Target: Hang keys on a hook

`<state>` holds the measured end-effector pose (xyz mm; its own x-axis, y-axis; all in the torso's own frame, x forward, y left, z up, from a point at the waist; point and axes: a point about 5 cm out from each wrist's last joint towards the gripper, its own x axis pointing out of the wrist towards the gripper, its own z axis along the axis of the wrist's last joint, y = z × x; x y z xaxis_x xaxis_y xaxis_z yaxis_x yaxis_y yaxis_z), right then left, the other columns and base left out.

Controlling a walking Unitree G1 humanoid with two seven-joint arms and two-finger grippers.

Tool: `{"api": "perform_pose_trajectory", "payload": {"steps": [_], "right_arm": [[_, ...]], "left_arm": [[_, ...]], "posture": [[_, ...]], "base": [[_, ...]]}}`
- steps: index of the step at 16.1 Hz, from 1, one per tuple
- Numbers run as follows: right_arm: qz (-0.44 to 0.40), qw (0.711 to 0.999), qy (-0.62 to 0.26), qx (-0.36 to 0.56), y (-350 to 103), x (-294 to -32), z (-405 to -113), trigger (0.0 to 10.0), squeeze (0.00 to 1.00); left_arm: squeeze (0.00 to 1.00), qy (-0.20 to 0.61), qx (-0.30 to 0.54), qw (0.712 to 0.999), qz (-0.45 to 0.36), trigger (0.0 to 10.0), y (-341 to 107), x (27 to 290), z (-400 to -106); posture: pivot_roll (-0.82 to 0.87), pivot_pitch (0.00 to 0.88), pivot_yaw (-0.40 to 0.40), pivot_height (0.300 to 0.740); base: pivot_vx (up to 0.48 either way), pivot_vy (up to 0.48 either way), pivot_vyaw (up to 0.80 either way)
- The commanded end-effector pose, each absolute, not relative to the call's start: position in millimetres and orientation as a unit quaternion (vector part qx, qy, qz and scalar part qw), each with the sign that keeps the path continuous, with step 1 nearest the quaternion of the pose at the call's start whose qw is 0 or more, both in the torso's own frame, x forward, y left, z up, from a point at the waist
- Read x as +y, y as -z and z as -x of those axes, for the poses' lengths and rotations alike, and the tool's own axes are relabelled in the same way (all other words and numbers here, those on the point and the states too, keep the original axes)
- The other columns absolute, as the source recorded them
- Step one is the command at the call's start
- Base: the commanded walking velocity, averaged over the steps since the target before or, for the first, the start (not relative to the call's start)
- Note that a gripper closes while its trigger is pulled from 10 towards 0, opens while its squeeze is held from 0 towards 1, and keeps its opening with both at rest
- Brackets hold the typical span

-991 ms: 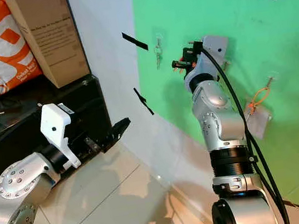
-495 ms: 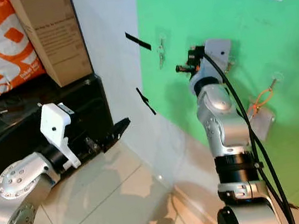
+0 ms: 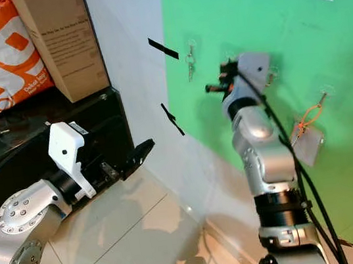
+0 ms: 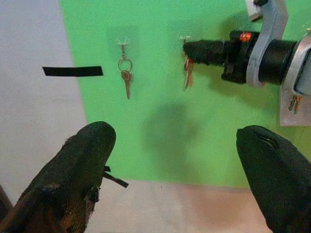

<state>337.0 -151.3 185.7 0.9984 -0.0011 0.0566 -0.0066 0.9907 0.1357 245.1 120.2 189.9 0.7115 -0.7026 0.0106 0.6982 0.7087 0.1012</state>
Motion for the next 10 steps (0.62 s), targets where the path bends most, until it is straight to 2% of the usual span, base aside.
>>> {"api": "perform_pose_trajectory", "payload": {"steps": [1,10], "right_arm": [[-0.061,0.998,-0.009,-0.03,-188.6,-148.1,-336.7,10.0,0.0],[-0.056,0.996,-0.027,-0.068,-203.3,-138.6,-340.6,10.0,0.0]], "left_arm": [[0.3,0.384,-0.037,0.921,-0.053,10.0,-197.1,117.5,-244.4],[0.3,0.386,-0.037,0.92,-0.054,10.0,-197.0,117.1,-243.7]], "posture": [[0.1,0.0,-0.01,0.74],[0.1,0.0,-0.009,0.74]], "base": [[0.0,0.0,0.0],[0.0,0.0,0.0]]}}
